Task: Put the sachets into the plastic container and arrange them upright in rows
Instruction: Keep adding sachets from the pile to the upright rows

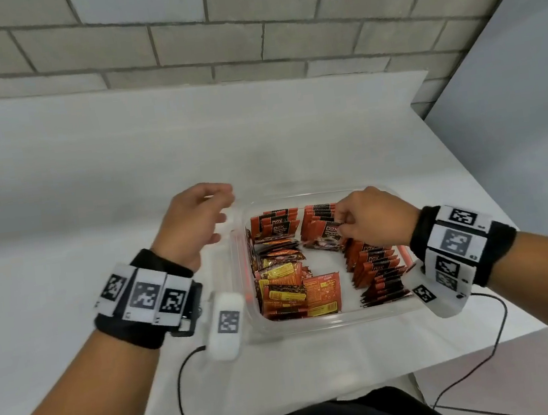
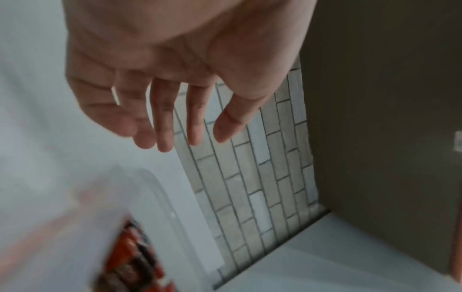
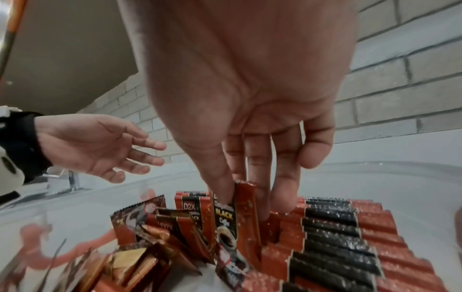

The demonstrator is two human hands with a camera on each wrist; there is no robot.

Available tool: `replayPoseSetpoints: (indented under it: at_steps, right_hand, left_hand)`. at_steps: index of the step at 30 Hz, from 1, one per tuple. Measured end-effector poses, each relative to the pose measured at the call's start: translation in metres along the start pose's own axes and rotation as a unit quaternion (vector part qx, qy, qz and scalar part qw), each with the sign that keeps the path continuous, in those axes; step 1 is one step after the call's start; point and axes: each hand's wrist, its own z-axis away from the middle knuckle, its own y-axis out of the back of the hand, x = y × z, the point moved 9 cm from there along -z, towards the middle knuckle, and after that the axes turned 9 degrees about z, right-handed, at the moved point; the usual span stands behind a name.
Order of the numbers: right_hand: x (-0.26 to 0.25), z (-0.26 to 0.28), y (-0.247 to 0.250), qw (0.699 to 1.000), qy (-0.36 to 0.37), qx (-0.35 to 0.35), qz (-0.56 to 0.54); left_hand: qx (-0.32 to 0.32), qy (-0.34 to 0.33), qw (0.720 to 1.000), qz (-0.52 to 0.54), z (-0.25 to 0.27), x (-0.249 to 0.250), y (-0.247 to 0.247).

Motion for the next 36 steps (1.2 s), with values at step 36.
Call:
replayPoseSetpoints:
  at_steps: [36]
  right_hand:
    - [-0.010, -0.019, -0.006, 0.992, -0.013, -0.020, 0.125]
  left_hand:
    - [-0.100, 0.083, 0.991, -0.008, 0.012, -0.055, 0.005]
